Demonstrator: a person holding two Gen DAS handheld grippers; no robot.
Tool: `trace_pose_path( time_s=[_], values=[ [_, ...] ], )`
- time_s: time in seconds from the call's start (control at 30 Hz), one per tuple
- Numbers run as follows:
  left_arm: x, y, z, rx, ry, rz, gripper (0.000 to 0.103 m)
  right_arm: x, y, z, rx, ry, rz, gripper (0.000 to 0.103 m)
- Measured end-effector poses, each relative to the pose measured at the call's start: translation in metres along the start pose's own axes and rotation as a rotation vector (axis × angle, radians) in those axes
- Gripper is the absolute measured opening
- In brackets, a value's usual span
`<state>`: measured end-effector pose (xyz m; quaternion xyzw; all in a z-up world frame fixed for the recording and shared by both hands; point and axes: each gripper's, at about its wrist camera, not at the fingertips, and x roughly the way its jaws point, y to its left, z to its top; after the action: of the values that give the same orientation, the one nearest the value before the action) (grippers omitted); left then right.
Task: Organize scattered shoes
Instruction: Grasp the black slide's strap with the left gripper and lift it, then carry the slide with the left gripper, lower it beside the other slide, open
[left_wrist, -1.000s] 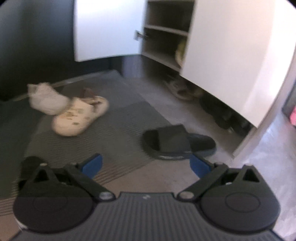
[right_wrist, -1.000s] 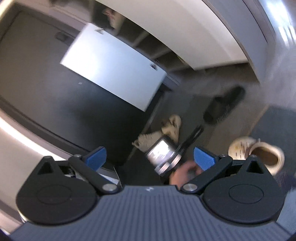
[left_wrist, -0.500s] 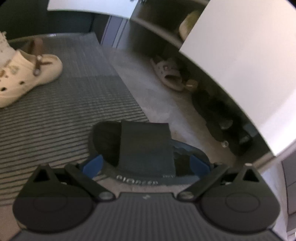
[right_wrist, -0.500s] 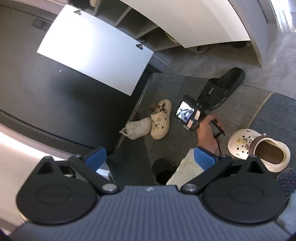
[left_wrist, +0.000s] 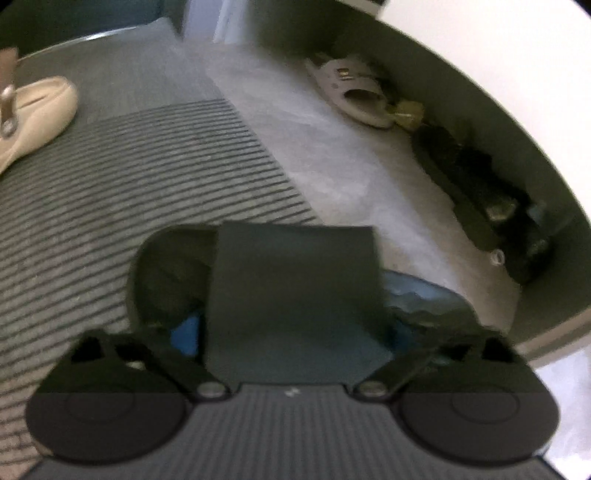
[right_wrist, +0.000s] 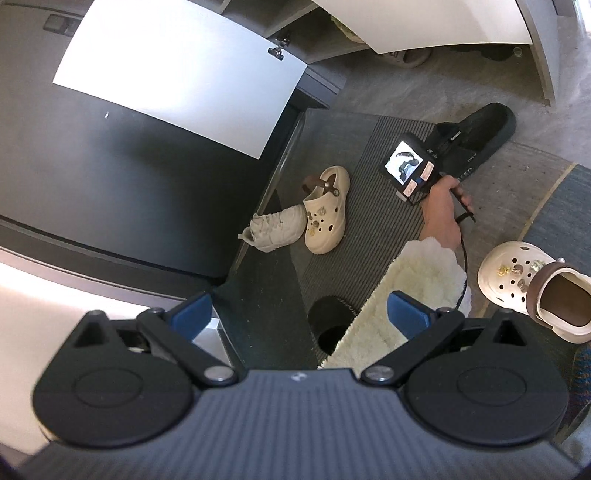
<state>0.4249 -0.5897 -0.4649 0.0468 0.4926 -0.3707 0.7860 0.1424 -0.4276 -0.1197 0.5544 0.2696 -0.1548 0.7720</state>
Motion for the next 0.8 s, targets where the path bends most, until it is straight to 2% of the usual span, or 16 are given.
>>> trace_pose_path(
  time_s=[0.2, 0.33, 0.6, 0.7, 0.8],
  values=[
    [-0.029, 0.020, 0.001, -0.067, -0.004, 0.032, 0.087, -0.004, 0.008, -0.015, -0.003, 0.013, 0.020, 0.103],
    [-0.076, 0.068, -0.002, -0.076, -0.026, 0.056, 0.087, -0.010, 0.013, -0.027, 0.000, 0.023, 0.055, 0.103],
    [-0.179, 0.160, -0.039, -0.030, -0.052, 0.081, 0.087, -0.016, 0.026, -0.060, 0.031, 0.099, 0.155, 0.103],
    [-0.200, 0.173, -0.055, 0.012, -0.020, 0.064, 0.087, -0.022, 0.029, -0.072, 0.035, 0.121, 0.175, 0.103],
    [-0.213, 0.174, -0.076, 0.079, 0.006, 0.045, 0.088, -0.033, 0.032, -0.077, 0.010, 0.103, 0.186, 0.103]
  ],
)
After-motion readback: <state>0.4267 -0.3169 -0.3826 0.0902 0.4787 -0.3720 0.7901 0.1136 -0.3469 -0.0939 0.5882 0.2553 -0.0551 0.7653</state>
